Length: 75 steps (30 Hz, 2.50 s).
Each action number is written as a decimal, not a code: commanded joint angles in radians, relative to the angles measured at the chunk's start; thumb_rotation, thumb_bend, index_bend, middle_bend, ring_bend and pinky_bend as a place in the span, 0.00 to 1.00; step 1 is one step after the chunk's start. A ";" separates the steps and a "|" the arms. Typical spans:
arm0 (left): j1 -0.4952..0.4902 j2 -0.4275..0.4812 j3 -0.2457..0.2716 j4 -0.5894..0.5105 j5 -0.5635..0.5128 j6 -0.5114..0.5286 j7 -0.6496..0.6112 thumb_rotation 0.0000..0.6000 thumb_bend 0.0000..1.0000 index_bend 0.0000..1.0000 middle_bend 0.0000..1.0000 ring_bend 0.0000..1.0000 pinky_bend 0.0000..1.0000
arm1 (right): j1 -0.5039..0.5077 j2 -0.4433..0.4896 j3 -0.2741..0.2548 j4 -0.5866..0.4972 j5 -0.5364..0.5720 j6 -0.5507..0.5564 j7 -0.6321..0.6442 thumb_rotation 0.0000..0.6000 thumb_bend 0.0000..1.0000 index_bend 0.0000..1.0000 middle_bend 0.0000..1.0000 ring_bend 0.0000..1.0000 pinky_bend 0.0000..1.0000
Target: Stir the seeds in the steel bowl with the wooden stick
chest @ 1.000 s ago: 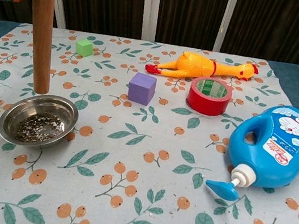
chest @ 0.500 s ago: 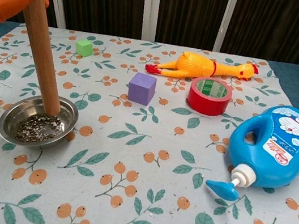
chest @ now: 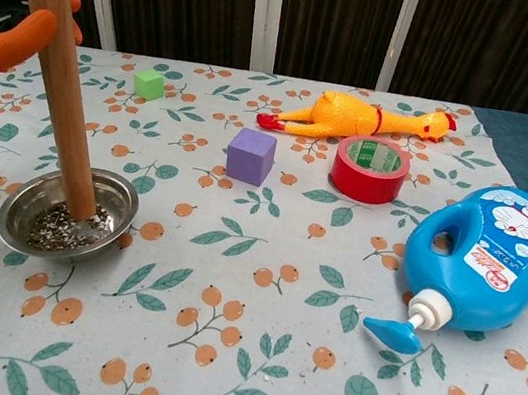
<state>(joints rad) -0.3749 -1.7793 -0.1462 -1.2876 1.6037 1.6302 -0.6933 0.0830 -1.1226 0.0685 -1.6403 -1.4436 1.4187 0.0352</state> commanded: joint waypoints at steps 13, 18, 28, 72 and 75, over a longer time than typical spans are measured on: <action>-0.031 -0.045 0.004 0.156 0.002 -0.036 -0.095 1.00 0.84 0.61 0.70 0.19 0.00 | -0.001 0.002 0.000 -0.007 0.010 -0.006 0.006 1.00 0.40 0.00 0.00 0.00 0.00; -0.028 -0.064 0.020 0.207 0.004 -0.037 -0.126 1.00 0.84 0.61 0.70 0.19 0.00 | -0.001 0.003 0.003 -0.011 0.019 -0.009 0.006 1.00 0.40 0.00 0.00 0.00 0.00; -0.015 -0.104 0.051 0.314 0.010 -0.030 -0.177 1.00 0.84 0.61 0.70 0.19 0.00 | -0.002 0.004 0.006 -0.023 0.035 -0.015 0.003 1.00 0.40 0.00 0.00 0.00 0.00; -0.018 -0.106 0.057 0.307 0.026 0.026 -0.184 1.00 0.84 0.63 0.71 0.19 0.00 | -0.002 0.000 0.012 -0.018 0.034 -0.007 0.007 1.00 0.40 0.00 0.00 0.00 0.00; -0.013 -0.116 0.057 0.327 0.020 0.029 -0.200 1.00 0.84 0.63 0.71 0.19 0.00 | -0.002 -0.002 0.011 -0.018 0.032 -0.005 0.001 1.00 0.40 0.00 0.00 0.00 0.00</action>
<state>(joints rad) -0.3907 -1.8910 -0.0901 -0.9647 1.6269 1.6574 -0.8883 0.0806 -1.1244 0.0797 -1.6581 -1.4115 1.4132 0.0367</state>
